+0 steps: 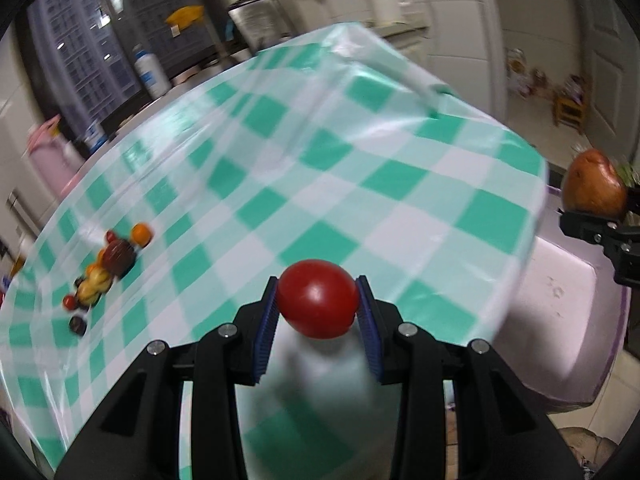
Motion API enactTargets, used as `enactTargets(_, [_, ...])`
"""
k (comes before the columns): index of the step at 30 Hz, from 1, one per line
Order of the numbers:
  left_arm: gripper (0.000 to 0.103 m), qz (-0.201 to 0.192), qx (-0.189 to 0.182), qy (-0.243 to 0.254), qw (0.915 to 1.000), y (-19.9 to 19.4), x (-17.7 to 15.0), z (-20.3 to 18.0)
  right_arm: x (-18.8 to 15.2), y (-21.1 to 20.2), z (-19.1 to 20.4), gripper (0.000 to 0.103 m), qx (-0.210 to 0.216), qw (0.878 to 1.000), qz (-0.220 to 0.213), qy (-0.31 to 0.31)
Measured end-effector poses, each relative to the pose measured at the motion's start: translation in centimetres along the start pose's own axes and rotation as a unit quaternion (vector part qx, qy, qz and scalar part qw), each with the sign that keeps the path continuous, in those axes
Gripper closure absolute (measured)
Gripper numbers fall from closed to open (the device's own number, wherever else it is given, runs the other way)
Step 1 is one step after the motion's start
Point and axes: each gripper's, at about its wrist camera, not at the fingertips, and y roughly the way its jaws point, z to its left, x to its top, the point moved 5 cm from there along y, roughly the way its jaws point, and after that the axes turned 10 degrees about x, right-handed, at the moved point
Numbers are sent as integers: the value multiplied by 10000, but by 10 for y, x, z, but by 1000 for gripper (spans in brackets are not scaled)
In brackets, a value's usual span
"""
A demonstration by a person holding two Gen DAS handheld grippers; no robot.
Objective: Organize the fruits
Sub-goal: 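Carry the apple and tomato to the white box and lower them inside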
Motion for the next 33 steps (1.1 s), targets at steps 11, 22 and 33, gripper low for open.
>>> enactTargets(11, [65, -197, -538, 851, 9947, -13, 13, -85, -30, -10, -60, 41, -415, 9977, 131, 519])
enactTargets(22, [65, -291, -1134, 1694, 9786, -17, 0, -160, -64, 17, -106, 41, -737, 9895, 692, 1037])
enactTargets(33, [65, 220, -1878, 2009, 9612, 15, -23, -220, -74, 87, -137, 41, -1028, 9770, 1755, 639])
